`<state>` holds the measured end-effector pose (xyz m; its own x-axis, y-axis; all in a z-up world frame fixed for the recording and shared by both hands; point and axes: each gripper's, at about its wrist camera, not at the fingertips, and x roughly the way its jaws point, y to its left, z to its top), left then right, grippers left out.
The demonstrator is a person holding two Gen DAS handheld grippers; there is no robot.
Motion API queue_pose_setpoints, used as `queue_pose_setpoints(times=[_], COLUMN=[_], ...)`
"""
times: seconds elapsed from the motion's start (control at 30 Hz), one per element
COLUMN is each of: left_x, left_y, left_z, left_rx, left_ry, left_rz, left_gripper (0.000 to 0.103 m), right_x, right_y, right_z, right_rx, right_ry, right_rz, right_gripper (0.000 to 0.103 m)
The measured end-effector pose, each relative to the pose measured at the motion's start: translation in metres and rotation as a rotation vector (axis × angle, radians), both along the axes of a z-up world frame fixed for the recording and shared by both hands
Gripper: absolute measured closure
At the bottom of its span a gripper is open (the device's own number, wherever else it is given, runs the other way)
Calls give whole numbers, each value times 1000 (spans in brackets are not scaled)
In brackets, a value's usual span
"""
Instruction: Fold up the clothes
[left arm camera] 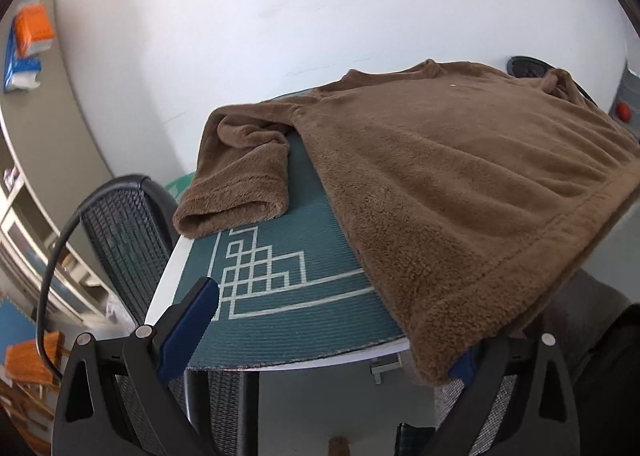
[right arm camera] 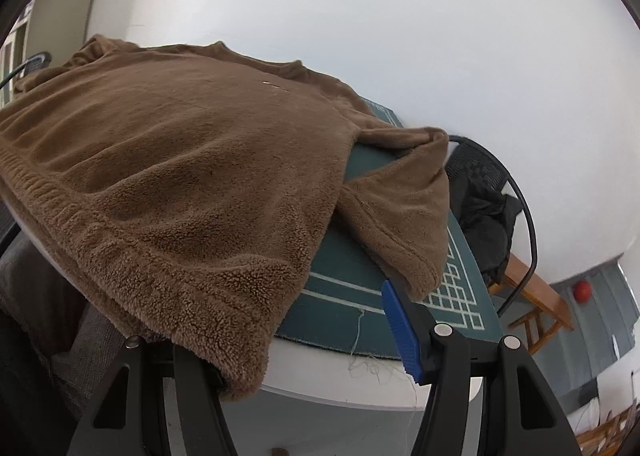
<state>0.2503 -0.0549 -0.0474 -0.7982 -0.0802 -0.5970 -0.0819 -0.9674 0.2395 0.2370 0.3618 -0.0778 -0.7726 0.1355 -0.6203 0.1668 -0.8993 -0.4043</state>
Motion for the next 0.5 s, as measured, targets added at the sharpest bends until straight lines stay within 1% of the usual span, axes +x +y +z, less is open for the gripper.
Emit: queue_pose_setpoints(times=[0.13,0.17,0.27,0.33,0.47,0.5], left_x=[6,8,12,17,31,34], left_y=[11,13,11,8,-4,-7], left_z=[3,4,6,9,21,26], left_rx=[-67,-76,-77,-63,-1,22], left_ry=[6,1,-30,-50,-88,-85], left_rz=[-48,-60,-97,-126,-177,-181], left_gripper=[4,4,4,4,3,3], right_x=[4,3,3,5,2,1], right_y=[-10,-9,-5,0,12,15], right_z=[2,3,7,10,26,30], right_rx=[64,55,-4,-49,-229,-277], right_ry=[3,-7,-50,-82,-89,-89], right_rz=[63,78,124,153,172,176], right_gripper=[38,38,38,33,32,32])
